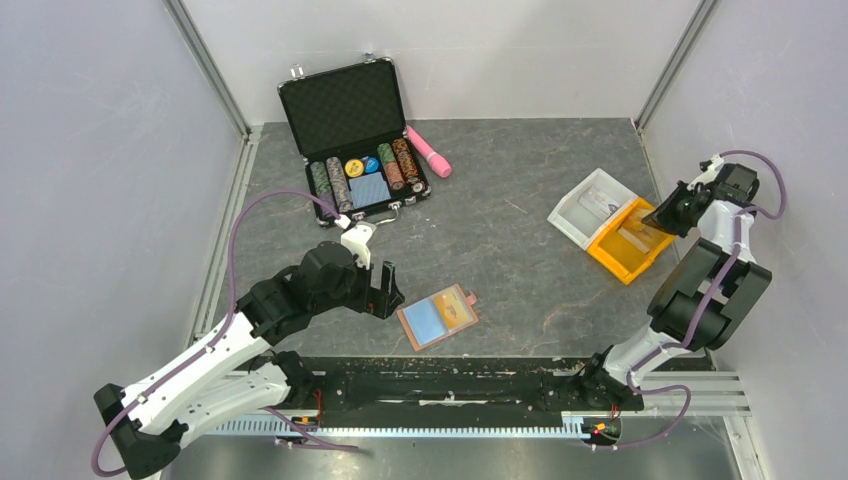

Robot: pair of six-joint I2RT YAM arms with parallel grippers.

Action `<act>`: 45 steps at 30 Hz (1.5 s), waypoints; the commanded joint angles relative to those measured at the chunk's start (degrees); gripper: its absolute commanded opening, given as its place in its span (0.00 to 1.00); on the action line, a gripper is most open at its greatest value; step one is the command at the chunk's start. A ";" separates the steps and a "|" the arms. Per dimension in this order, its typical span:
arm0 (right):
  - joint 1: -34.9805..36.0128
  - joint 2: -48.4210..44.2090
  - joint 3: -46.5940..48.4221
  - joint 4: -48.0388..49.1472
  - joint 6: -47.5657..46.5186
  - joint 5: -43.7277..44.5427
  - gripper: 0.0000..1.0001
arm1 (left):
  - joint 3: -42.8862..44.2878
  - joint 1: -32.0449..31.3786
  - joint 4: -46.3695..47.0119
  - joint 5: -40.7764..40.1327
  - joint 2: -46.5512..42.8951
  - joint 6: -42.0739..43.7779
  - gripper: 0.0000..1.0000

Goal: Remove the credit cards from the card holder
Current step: Place the credit card in the storage box.

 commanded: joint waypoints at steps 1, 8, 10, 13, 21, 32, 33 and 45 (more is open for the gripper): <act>-0.55 1.53 3.48 -0.33 -0.68 0.53 0.04 | 0.65 0.01 0.76 -0.31 -0.04 2.40 1.00; -0.60 2.95 5.30 -1.12 -0.72 3.27 0.07 | 0.66 0.01 0.80 -0.18 -0.12 2.27 1.00; -0.59 3.19 5.43 -1.18 -0.67 4.25 0.07 | 0.65 -0.03 0.83 -0.13 -0.05 2.30 1.00; -0.64 3.51 5.39 -1.43 -0.55 5.43 0.12 | 0.65 0.02 0.84 -0.03 -0.16 2.41 1.00; -0.64 3.99 5.70 -1.47 0.03 8.11 0.13 | 0.69 0.01 0.84 0.07 -0.26 2.40 1.00; -0.07 2.57 7.67 -3.00 1.29 11.40 0.14 | 0.66 -0.03 0.86 0.48 -0.51 2.26 1.00; -0.11 2.44 7.80 -3.10 1.35 11.80 0.14 | 0.65 -0.05 0.84 0.54 -0.44 2.21 1.00; 0.83 2.40 8.41 -4.03 1.34 14.03 0.13 | 0.56 -0.04 0.92 0.73 -0.73 2.24 1.00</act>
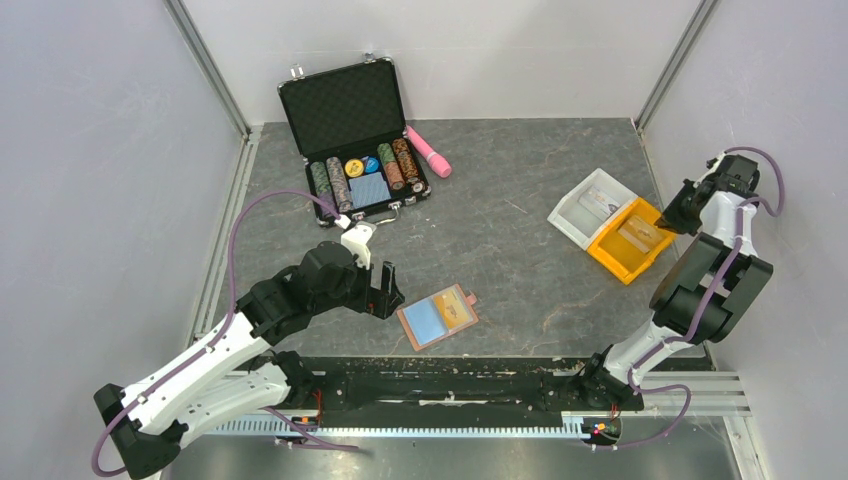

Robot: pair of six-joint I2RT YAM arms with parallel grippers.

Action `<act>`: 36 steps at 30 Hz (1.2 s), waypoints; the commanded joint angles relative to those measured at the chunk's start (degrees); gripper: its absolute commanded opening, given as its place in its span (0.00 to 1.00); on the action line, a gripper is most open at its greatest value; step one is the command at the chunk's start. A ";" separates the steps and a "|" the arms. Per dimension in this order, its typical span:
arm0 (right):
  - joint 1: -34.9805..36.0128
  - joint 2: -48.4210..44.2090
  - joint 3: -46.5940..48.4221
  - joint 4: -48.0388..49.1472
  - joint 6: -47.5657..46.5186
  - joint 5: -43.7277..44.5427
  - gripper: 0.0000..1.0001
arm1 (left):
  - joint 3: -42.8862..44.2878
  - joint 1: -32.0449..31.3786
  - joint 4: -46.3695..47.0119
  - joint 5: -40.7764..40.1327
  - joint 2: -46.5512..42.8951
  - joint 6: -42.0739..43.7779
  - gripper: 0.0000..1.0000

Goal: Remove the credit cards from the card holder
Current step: Place the credit card in the storage box, then remove the credit card from the card holder.

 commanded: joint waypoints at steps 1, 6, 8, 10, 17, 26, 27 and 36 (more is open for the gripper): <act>0.38 -0.74 3.11 0.04 1.61 1.44 0.13 | 0.59 -0.05 0.86 0.57 -0.68 2.21 1.00; 2.79 -1.94 2.91 -0.20 2.11 0.76 0.12 | 0.63 -0.06 0.94 0.57 -0.75 2.25 1.00; 4.23 -2.96 2.21 -0.24 2.08 0.49 0.12 | 0.70 -0.06 0.88 0.49 -0.77 2.25 1.00; 5.84 -4.52 1.30 -0.19 1.98 -1.22 0.13 | 0.58 -0.01 0.84 0.39 -0.81 2.35 1.00; 13.01 -12.60 -2.86 -0.24 3.11 -2.09 0.20 | 0.40 -0.01 0.84 0.21 -0.90 2.37 1.00; 26.00 -26.28 -12.52 3.35 2.32 -8.34 0.30 | 0.16 -0.01 0.37 -1.23 0.69 -2.91 1.00; 27.88 -28.00 -14.82 4.65 2.76 -9.25 0.31 | -0.16 -0.04 0.55 -0.99 0.81 -3.75 1.00; 41.94 -42.98 -40.66 20.07 11.48 -16.34 0.32 | -8.52 0.02 12.01 9.88 3.03 -15.18 0.99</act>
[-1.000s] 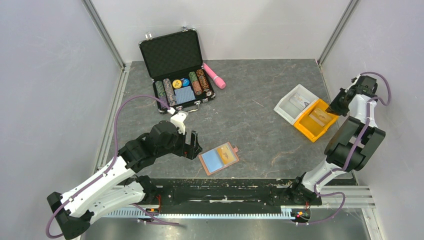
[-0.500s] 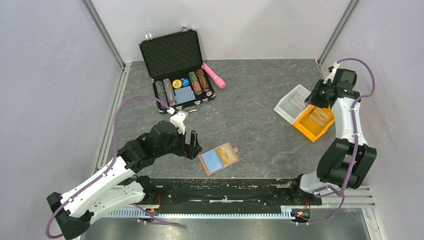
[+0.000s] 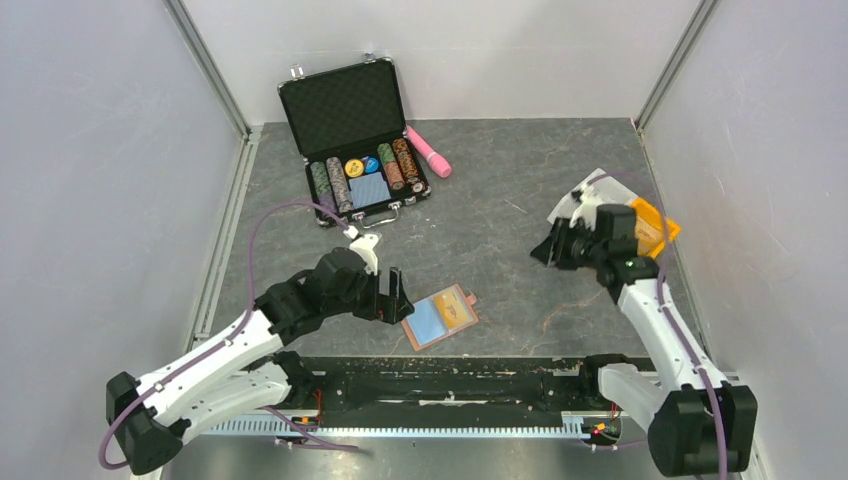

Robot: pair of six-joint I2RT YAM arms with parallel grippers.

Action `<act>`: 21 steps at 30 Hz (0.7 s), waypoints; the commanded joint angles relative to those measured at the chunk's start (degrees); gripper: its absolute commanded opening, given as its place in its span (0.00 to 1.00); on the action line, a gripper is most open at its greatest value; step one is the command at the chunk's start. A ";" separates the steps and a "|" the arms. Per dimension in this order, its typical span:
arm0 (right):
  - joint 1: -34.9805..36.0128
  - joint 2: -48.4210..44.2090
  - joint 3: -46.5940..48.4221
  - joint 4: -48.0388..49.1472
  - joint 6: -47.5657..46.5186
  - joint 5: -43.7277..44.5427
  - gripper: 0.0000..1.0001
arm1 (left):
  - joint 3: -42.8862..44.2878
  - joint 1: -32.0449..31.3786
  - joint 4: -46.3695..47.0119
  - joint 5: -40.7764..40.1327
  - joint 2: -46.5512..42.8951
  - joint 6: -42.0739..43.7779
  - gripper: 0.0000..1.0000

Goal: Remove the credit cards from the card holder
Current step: Remove the credit card from the card holder.

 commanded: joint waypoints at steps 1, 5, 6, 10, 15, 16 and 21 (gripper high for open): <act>7.23 -3.63 -9.44 10.13 5.33 -4.50 0.32 | -5.50 -0.03 11.22 8.09 1.28 -9.78 0.99; 15.53 -4.93 -16.30 16.96 8.84 -3.81 0.30 | -12.07 0.04 22.00 12.40 2.32 -15.87 0.97; 17.73 -4.94 -17.85 18.92 9.56 -3.19 0.30 | -13.73 0.02 23.98 12.24 2.51 -17.06 0.96; 25.08 -2.22 -20.56 23.61 10.42 -1.82 0.29 | -17.96 0.02 27.66 10.04 2.15 -20.44 0.95; 34.25 1.77 -19.53 28.90 11.59 2.86 0.30 | -19.44 0.02 26.01 7.82 1.11 -20.18 0.95; 35.61 2.69 -18.48 28.93 11.49 3.98 0.30 | -19.44 0.03 25.45 7.67 0.81 -19.99 0.95; 39.27 8.76 -14.06 29.85 11.32 7.28 0.31 | -19.57 0.03 23.62 7.50 -1.88 -19.06 0.95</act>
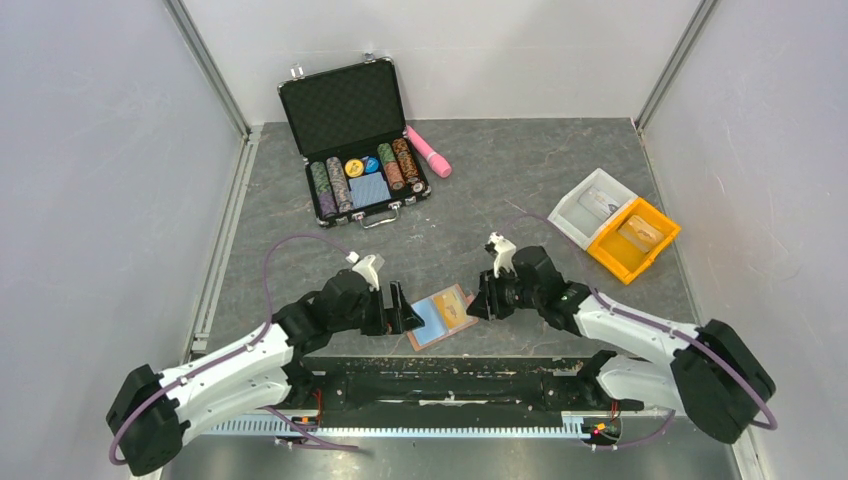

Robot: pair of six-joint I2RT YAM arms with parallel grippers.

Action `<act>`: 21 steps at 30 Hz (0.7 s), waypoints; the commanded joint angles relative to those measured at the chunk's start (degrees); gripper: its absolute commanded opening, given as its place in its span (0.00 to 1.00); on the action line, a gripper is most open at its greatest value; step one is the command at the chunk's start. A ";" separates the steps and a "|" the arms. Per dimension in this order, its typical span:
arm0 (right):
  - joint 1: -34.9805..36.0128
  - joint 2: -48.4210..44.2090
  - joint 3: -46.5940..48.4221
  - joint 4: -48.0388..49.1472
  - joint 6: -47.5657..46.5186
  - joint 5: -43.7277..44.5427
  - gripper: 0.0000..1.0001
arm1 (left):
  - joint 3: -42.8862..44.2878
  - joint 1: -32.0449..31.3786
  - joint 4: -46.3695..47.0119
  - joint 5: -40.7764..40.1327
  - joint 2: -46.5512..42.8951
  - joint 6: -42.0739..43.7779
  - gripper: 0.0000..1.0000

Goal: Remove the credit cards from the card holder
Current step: Remove the credit card from the card holder.

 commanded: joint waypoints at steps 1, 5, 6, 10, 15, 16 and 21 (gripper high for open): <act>2.16 4.49 5.36 5.16 0.34 4.65 0.31 | -0.10 0.02 1.08 -1.09 -2.79 -1.01 0.95; 3.49 9.28 8.32 5.44 -0.31 6.18 0.34 | 0.35 0.03 -0.22 -1.33 -3.41 -0.25 0.95; 3.80 10.42 8.86 5.48 -0.42 6.81 0.35 | 0.26 0.02 -0.15 -0.92 -3.33 -0.08 0.95; 4.42 14.03 10.52 4.64 -1.06 9.07 0.34 | 0.41 0.02 0.72 1.37 -3.00 0.68 0.94; 5.19 16.93 10.82 3.72 -1.63 11.40 0.33 | 0.87 0.00 2.40 5.30 -0.95 1.98 0.92; 5.62 17.32 10.74 3.68 -1.51 11.62 0.33 | 0.78 -0.03 3.03 5.96 -0.31 2.10 0.93; 8.69 18.28 9.10 2.24 -1.00 15.50 0.33 | 0.74 -0.06 5.76 7.10 2.29 2.14 0.90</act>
